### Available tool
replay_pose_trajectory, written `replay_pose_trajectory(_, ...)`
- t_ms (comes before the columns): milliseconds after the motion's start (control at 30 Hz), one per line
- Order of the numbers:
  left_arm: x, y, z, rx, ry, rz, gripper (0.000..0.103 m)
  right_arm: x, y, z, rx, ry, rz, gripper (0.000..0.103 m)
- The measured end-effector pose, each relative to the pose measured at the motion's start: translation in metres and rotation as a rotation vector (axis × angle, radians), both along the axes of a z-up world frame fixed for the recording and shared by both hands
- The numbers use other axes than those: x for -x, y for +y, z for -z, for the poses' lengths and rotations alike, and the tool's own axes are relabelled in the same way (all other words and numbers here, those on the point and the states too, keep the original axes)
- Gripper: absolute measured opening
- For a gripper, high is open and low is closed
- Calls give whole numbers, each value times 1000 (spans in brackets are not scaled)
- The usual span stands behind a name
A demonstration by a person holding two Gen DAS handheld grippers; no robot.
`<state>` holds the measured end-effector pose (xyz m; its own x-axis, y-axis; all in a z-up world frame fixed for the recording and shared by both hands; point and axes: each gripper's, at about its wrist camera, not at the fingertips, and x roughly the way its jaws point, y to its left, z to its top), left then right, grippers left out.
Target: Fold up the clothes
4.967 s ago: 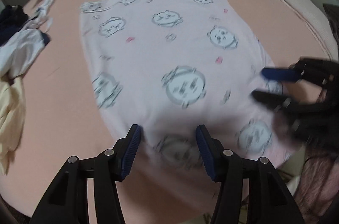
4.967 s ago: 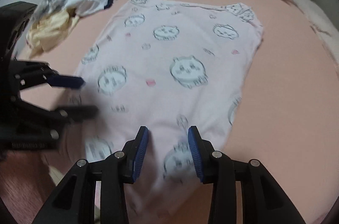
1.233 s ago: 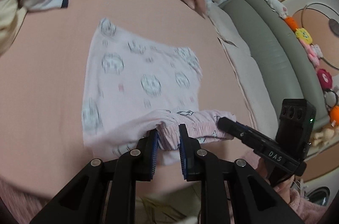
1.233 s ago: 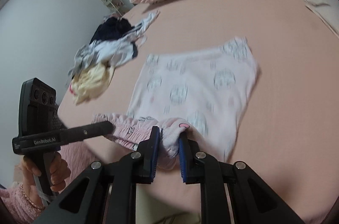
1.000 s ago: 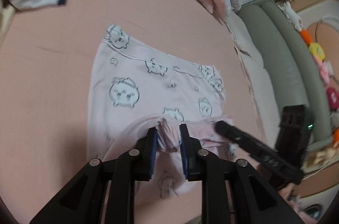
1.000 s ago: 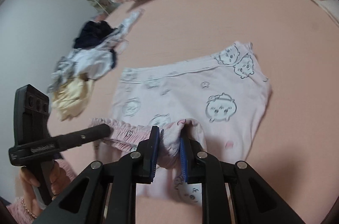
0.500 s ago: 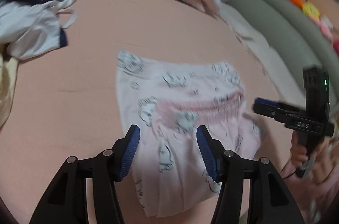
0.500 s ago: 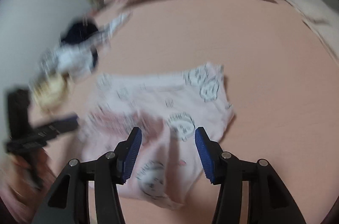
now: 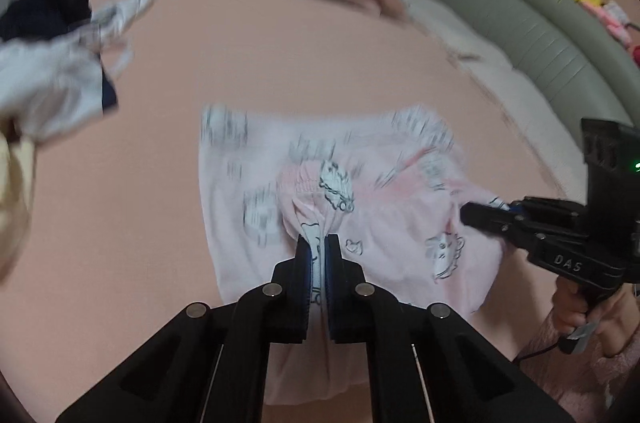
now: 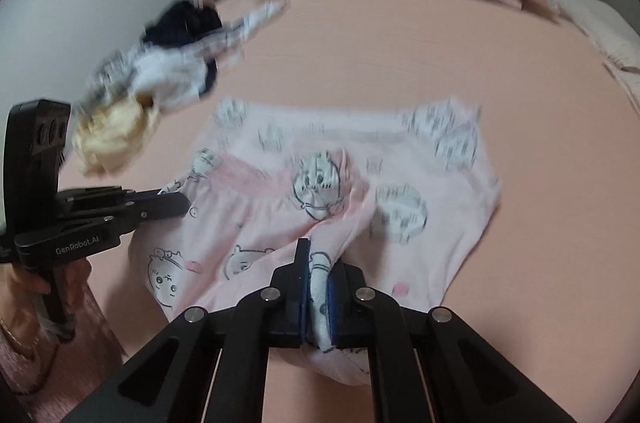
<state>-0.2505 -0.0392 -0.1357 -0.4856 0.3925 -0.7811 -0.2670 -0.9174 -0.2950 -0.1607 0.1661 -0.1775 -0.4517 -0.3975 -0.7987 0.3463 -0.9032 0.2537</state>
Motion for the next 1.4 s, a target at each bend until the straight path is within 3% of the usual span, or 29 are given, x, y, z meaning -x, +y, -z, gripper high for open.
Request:
replay_pose_trajectory(100, 18, 2, -14, 2, 37, 2, 5, 15, 0, -14, -8, 47, 19, 5)
replay_pose_trajectory(267, 49, -8, -6, 10, 24, -26, 5, 44, -3, -24, -47, 104, 68, 5)
replay_pose_trajectory(333, 65, -11, 16, 16, -28, -40, 5, 58, -2, -9, -51, 62, 88, 5)
replay_pose_trajectory(433, 82, -9, 55, 69, -119, -39, 8, 83, -4, 36, -106, -67, 110, 6)
replay_pose_trajectory(467, 83, -10, 60, 58, -125, -35, 8, 87, -4, 48, -113, -100, 112, 6)
replay_pose_trajectory(533, 82, -16, 52, 33, -116, -38, 9, 85, 3, 45, -67, -82, 119, 7)
replay_pose_trajectory(600, 73, -27, 39, 6, -99, -70, 14, 80, 14, 33, -22, -93, 138, 14)
replay_pose_trajectory(667, 55, -44, 22, -15, -48, -133, 32, 65, 32, 17, 29, -76, 185, 35)
replay_pose_trajectory(733, 33, -57, 11, -44, -27, -185, 48, 47, 50, 5, 64, -60, 228, 43)
replay_pose_trajectory(767, 22, -61, 8, -49, -23, -209, 49, 37, 58, 0, 75, -52, 248, 43)
replay_pose_trajectory(867, -14, -67, 3, -31, -8, -266, 49, 4, 73, -7, 79, -33, 291, 43)
replay_pose_trajectory(967, -39, -63, 10, -32, -34, -288, 48, -27, 68, -1, 50, -40, 249, 43)
replay_pose_trajectory(1100, -57, -43, 16, -4, -33, -230, 45, -46, 45, 12, -67, -24, 224, 43)
replay_pose_trajectory(1200, -57, -25, 9, 41, 13, -183, 38, -52, 36, 5, -72, 26, 192, 43)
replay_pose_trajectory(1333, -50, -15, 20, 88, -24, -162, 6, -43, 20, 12, -85, 31, 127, 42)
replay_pose_trajectory(1400, -49, -13, 30, 115, -54, -161, 5, -37, 14, 22, -88, 6, 114, 9)
